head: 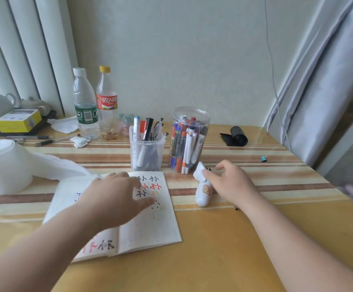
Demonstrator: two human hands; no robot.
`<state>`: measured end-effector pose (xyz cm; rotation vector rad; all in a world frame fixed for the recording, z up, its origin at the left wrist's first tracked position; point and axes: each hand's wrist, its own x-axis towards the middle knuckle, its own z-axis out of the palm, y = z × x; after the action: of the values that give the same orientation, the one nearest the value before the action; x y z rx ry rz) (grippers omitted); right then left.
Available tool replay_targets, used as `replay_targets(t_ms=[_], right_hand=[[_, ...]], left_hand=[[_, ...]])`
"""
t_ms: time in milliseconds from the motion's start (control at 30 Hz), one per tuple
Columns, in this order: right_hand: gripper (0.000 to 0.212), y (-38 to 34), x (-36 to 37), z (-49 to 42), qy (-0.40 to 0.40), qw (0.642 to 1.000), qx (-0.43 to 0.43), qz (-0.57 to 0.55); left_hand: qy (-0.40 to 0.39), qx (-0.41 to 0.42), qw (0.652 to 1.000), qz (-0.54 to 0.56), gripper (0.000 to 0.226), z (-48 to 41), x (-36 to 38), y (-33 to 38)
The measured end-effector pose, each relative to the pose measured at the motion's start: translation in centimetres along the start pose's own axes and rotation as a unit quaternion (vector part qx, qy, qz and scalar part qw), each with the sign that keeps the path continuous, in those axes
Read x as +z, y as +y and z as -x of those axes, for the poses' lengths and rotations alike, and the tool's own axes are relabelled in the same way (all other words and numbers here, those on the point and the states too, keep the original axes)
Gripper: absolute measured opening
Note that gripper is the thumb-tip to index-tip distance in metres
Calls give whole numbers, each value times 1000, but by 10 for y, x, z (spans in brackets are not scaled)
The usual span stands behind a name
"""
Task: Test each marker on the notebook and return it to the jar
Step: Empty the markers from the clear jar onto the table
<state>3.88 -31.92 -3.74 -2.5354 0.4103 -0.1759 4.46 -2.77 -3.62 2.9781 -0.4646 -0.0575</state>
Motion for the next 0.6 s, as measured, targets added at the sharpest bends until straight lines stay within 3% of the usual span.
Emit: replay_targets(t_ms=[100, 233, 333, 600], right_hand=[[88, -13, 16, -2, -5, 999, 13, 45], [98, -10, 20, -16, -11, 998, 58, 17], [99, -3, 14, -24, -12, 998, 67, 14], [76, 18, -9, -41, 15, 994, 67, 87]], left_hand=[[48, -41, 997, 53, 60, -15, 18, -15], [17, -60, 997, 51, 98, -20, 35, -42], [-8, -57, 997, 42, 114, -21, 36, -48], [73, -19, 997, 3, 99, -17, 49, 0]])
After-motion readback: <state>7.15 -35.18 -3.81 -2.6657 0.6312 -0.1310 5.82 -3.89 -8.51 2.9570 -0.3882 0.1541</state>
